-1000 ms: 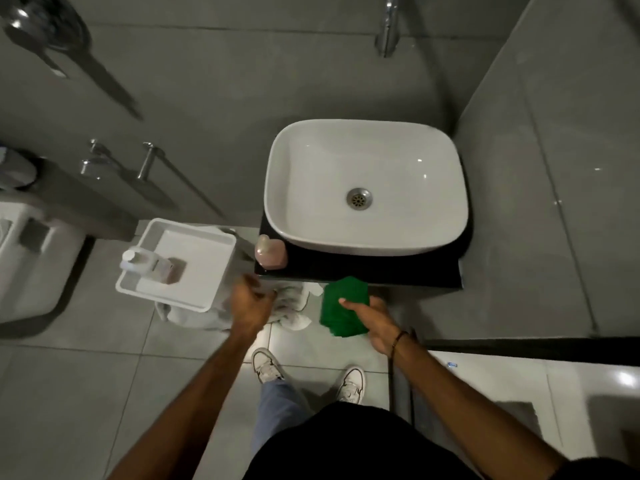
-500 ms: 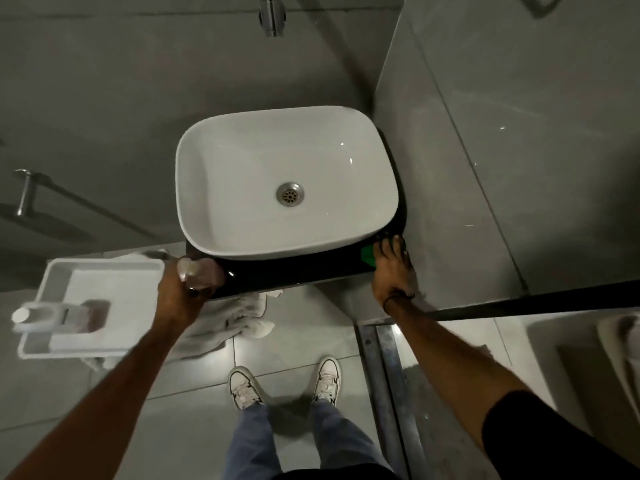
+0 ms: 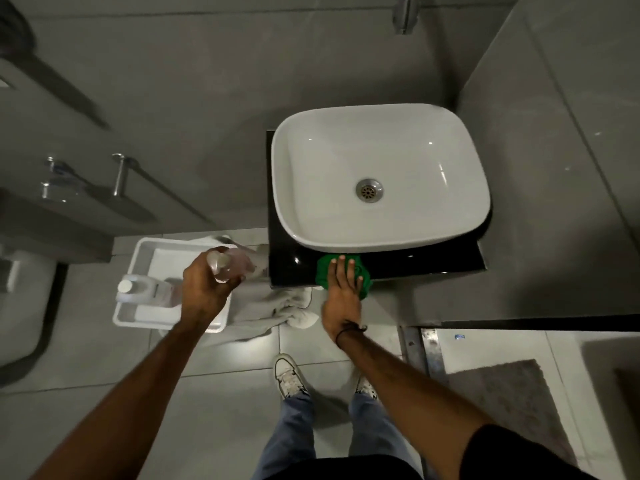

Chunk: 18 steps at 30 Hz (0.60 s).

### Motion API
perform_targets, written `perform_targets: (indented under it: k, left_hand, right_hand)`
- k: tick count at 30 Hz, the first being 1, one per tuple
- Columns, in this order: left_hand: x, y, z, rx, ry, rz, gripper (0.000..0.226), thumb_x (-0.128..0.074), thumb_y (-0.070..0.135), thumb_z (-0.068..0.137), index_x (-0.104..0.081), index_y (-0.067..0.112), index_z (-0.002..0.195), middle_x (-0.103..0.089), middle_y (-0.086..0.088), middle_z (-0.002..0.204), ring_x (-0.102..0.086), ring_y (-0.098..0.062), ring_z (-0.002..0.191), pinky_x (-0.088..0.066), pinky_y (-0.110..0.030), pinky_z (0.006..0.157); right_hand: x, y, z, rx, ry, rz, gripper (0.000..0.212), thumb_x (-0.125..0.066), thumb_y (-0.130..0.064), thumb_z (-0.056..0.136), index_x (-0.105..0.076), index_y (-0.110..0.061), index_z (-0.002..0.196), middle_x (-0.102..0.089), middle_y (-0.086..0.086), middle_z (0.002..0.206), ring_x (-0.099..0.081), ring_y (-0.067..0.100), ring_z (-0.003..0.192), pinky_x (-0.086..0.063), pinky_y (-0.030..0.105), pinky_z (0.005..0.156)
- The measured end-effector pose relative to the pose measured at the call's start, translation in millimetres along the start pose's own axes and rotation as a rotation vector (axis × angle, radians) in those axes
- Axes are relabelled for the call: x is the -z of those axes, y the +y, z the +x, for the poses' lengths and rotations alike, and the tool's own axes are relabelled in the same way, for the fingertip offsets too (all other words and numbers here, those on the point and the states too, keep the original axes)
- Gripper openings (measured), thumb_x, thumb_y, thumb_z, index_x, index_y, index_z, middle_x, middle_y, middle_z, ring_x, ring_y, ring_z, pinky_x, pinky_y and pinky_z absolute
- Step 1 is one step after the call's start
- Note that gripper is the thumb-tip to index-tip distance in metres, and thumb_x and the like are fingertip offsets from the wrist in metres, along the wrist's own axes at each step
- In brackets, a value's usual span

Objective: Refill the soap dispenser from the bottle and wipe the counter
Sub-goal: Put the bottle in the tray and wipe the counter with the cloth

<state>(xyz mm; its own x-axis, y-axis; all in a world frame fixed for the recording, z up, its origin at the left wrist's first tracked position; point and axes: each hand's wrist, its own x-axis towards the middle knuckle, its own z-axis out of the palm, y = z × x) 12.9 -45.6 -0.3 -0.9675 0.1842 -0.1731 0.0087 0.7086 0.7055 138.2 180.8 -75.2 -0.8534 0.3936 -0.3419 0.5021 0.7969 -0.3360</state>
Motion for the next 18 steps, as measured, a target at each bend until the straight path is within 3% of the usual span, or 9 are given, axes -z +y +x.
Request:
perform_targets:
  k: [2, 4, 5, 7, 10, 15, 16, 18]
  left_hand:
    - [9.8, -5.0, -0.7, -0.035, -0.030, 0.023, 0.032, -0.085, 0.026, 0.076, -0.072, 0.018, 0.104, -0.077, 0.012, 0.103, -0.070, -0.003, 0.100, -0.054, -0.021, 0.086]
    - [14.7, -8.8, -4.6, -0.058, -0.019, -0.005, 0.018, -0.083, 0.021, 0.078, -0.073, 0.017, 0.091, -0.076, 0.021, 0.095, -0.069, 0.006, 0.093, -0.051, -0.007, 0.075]
    - [17.2, -9.9, -6.2, -0.053, -0.004, -0.003, 0.016, -0.084, 0.022, 0.078, -0.073, 0.019, 0.089, -0.075, 0.022, 0.093, -0.069, 0.007, 0.091, -0.051, -0.006, 0.073]
    - [20.1, -11.1, -8.1, -0.011, -0.003, 0.033, 0.022, -0.083, 0.034, 0.077, -0.073, 0.024, 0.094, -0.076, 0.013, 0.094, -0.070, -0.003, 0.091, -0.056, -0.020, 0.080]
    - [17.6, -14.6, -6.3, 0.028, -0.004, 0.011, 0.030, -0.086, 0.034, 0.074, -0.072, 0.023, 0.097, -0.075, 0.007, 0.098, -0.070, -0.013, 0.094, -0.058, -0.031, 0.082]
    - [-3.0, -0.2, -2.9, -0.002, -0.072, -0.054, 0.039, -0.092, 0.029, 0.065, -0.067, 0.031, 0.096, -0.073, 0.020, 0.091, -0.065, 0.015, 0.088, -0.045, 0.001, 0.069]
    - [-8.5, 3.2, -0.6, 0.004, -0.090, -0.055, 0.042, -0.093, 0.029, 0.064, -0.067, 0.031, 0.097, -0.072, 0.021, 0.091, -0.066, 0.013, 0.089, -0.045, 0.001, 0.070]
    - [-21.8, 12.3, 4.8, -0.005, -0.150, -0.026, 0.045, -0.092, 0.030, 0.066, -0.070, 0.026, 0.105, -0.075, 0.013, 0.100, -0.070, -0.002, 0.094, -0.053, -0.014, 0.080]
  right_hand:
    - [-12.1, -41.8, 6.4, 0.052, -0.031, 0.005, 0.088, -0.051, -0.006, 0.086, -0.004, -0.008, 0.161, 0.004, 0.011, 0.169, 0.009, 0.033, 0.155, 0.006, 0.052, 0.125]
    - [-20.5, -78.1, 13.4, 0.157, -0.059, -0.014, 0.086, -0.048, -0.001, 0.086, -0.007, -0.010, 0.161, 0.003, 0.008, 0.170, 0.010, 0.031, 0.156, 0.009, 0.052, 0.125]
    - [-23.0, -91.8, 16.3, 0.220, -0.067, -0.023, 0.086, -0.047, 0.003, 0.085, -0.008, -0.011, 0.161, 0.002, 0.007, 0.170, 0.010, 0.030, 0.156, 0.008, 0.052, 0.125]
    - [-24.8, -103.5, 20.6, 0.326, -0.091, -0.072, 0.081, -0.043, 0.005, 0.090, -0.008, -0.011, 0.161, 0.002, 0.005, 0.170, 0.010, 0.028, 0.156, 0.006, 0.052, 0.125]
    - [-18.7, -83.1, 23.0, 0.481, -0.126, -0.208, 0.076, -0.042, 0.002, 0.097, -0.003, -0.012, 0.161, 0.006, 0.004, 0.170, 0.012, 0.026, 0.156, 0.004, 0.049, 0.126]
    - [4.1, -14.1, 12.9, 0.538, -0.139, -0.284, 0.079, -0.027, 0.009, 0.090, -0.003, -0.016, 0.161, 0.007, 0.003, 0.170, 0.010, 0.026, 0.156, 0.002, 0.045, 0.126]
    - [10.7, 2.7, 9.7, 0.512, -0.134, -0.287, 0.081, -0.025, 0.009, 0.088, -0.003, -0.016, 0.161, 0.007, 0.004, 0.169, 0.010, 0.026, 0.156, 0.002, 0.045, 0.126]
    - [25.1, 40.2, 4.1, 0.449, -0.119, -0.298, 0.084, -0.032, 0.012, 0.087, -0.003, -0.017, 0.161, 0.007, 0.004, 0.169, 0.011, 0.025, 0.156, 0.002, 0.044, 0.127]
